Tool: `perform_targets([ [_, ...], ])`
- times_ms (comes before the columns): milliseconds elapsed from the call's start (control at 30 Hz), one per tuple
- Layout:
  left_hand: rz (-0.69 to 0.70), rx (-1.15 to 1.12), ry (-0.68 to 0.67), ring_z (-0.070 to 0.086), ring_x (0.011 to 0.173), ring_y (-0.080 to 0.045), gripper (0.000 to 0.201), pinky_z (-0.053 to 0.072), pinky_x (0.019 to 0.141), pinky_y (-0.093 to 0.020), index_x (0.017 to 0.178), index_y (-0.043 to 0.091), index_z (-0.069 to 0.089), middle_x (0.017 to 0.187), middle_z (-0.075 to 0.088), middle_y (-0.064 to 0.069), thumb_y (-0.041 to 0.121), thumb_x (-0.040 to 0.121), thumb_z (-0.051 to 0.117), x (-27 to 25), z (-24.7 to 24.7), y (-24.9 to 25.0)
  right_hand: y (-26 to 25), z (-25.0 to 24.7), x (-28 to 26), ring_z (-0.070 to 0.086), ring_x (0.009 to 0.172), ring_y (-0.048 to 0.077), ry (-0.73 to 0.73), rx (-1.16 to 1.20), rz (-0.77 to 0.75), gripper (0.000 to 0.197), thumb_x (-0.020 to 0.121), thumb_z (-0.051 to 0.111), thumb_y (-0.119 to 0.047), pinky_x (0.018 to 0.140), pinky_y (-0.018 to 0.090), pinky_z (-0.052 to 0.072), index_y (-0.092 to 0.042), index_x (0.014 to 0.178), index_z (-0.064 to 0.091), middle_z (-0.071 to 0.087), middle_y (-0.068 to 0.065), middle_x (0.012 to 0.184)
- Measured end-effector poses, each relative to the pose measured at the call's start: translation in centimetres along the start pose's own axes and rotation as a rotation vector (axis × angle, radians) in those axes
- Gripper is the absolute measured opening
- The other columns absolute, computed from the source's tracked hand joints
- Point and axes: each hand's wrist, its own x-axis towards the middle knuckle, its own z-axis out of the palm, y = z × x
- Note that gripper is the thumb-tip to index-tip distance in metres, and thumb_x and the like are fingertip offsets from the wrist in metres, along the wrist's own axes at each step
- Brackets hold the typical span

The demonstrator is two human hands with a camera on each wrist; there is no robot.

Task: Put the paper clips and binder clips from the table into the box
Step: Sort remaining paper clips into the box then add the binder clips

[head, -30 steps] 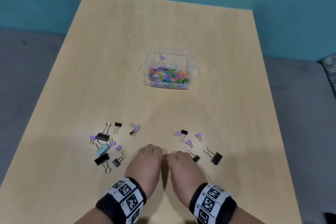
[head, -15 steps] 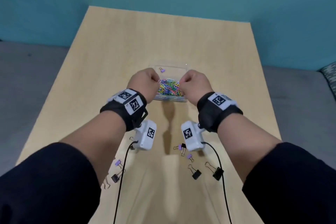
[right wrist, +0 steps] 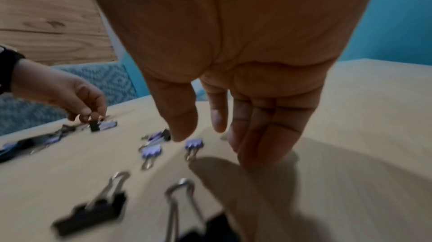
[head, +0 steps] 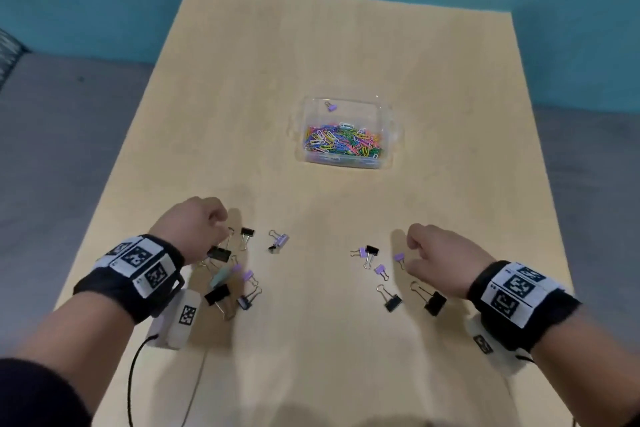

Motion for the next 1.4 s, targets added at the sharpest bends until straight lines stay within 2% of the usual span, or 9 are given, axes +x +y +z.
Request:
perform_targets([
  [200, 0.228, 0.248, 0.061, 0.049, 0.082, -0.017, 0.031, 0.043, 0.067, -0.031, 0.109, 0.027, 0.051, 0.095, 0.047, 0.004, 0.038, 0.082, 0.060, -1.2, 3.0, 1.6, -2.1, 2.5, 0.2, 0.048, 0.071, 0.019, 0.164, -0.025, 0.020, 0.014, 0.092, 0.047, -0.031, 0.058, 0.032, 0.036, -0.023, 0.089, 0.037, 0.047, -0.001, 0.089],
  [367, 0.307, 0.407, 0.073, 0.046, 0.075, -0.021, 0.008, 0.038, 0.059, -0.032, 0.095, 0.016, 0.046, 0.087, 0.044, -0.002, 0.017, 0.089, 0.051, -1.0, 4.0, 3.9, -3.0, 2.7, 0.8, 0.048, 0.069, 0.022, 0.168, -0.055, 0.042, 0.010, 0.091, 0.046, -0.017, 0.056, 0.031, 0.035, -0.017, 0.083, 0.040, 0.046, 0.003, 0.088],
  [500, 0.269, 0.370, 0.083, 0.045, 0.071, -0.021, 0.012, 0.034, 0.056, -0.031, 0.083, 0.018, 0.039, 0.077, 0.043, -0.001, 0.009, 0.081, 0.046, -1.0, 4.1, 4.7, -3.6, 2.2, 0.6, 0.049, 0.066, 0.021, 0.154, -0.016, 0.080, 0.007, 0.079, 0.046, -0.011, 0.051, 0.029, 0.035, -0.016, 0.082, 0.044, 0.048, 0.003, 0.084],
  [667, 0.249, 0.293, 0.094, 0.045, 0.071, -0.022, 0.015, 0.036, 0.056, -0.031, 0.081, 0.016, 0.041, 0.083, 0.044, -0.003, 0.005, 0.074, 0.049, -1.4, 4.2, 5.1, -2.8, 1.6, 0.3, 0.060, 0.062, 0.023, 0.252, 0.529, 0.231, 0.010, 0.073, 0.049, -0.006, 0.057, 0.029, 0.048, -0.011, 0.075, 0.058, 0.065, 0.007, 0.073],
  [800, 0.178, 0.181, 0.086, 0.050, 0.071, -0.023, 0.014, 0.039, 0.058, -0.030, 0.086, 0.014, 0.049, 0.088, 0.046, -0.003, 0.005, 0.075, 0.051, -1.8, 4.1, 5.8, -2.8, 1.6, 0.1, 0.053, 0.049, 0.024, 0.249, 0.935, 0.303, 0.014, 0.078, 0.042, 0.001, 0.057, 0.034, 0.048, -0.006, 0.074, 0.054, 0.059, 0.017, 0.063],
  [1033, 0.058, -0.027, 0.152, 0.053, 0.059, -0.021, 0.020, 0.034, 0.047, -0.025, 0.077, 0.018, 0.049, 0.073, 0.057, -0.004, 0.001, 0.078, 0.038, -2.2, 4.4, 5.1, -4.8, 1.7, -0.6, 0.053, 0.061, 0.024, 0.128, 0.382, 0.077, 0.012, 0.091, 0.038, -0.021, 0.056, 0.033, 0.043, -0.016, 0.094, 0.048, 0.061, 0.007, 0.078],
  [1167, -0.118, -0.654, 0.152, 0.061, 0.054, -0.025, 0.025, 0.046, 0.052, -0.031, 0.085, 0.020, 0.055, 0.066, 0.062, -0.009, 0.003, 0.085, 0.036, -2.7, 4.0, 4.4, -6.6, 2.5, 0.2, 0.052, 0.071, 0.023, 0.112, -0.025, -0.045, 0.029, 0.089, 0.047, -0.048, 0.054, 0.035, 0.039, -0.022, 0.094, 0.035, 0.052, -0.001, 0.080],
  [1267, -0.191, -1.097, 0.080, 0.054, 0.056, -0.026, 0.021, 0.048, 0.052, -0.032, 0.084, 0.005, 0.057, 0.071, 0.054, -0.015, -0.010, 0.085, 0.042, -3.4, 4.1, 4.7, -6.9, 3.5, 1.2, 0.050, 0.074, 0.025, 0.124, -0.095, -0.037, 0.024, 0.091, 0.048, -0.041, 0.055, 0.034, 0.036, -0.024, 0.091, 0.030, 0.046, 0.000, 0.084],
  [1400, -0.252, -1.038, 0.093, 0.044, 0.053, -0.018, 0.018, 0.035, 0.048, -0.026, 0.080, 0.008, 0.059, 0.074, 0.058, -0.014, -0.001, 0.083, 0.045, -3.6, 4.9, 4.9, -7.0, 3.3, 1.8, 0.047, 0.062, 0.019, 0.096, 0.034, -0.013, 0.018, 0.094, 0.048, -0.024, 0.050, 0.030, 0.033, -0.018, 0.083, 0.034, 0.046, -0.001, 0.075],
])
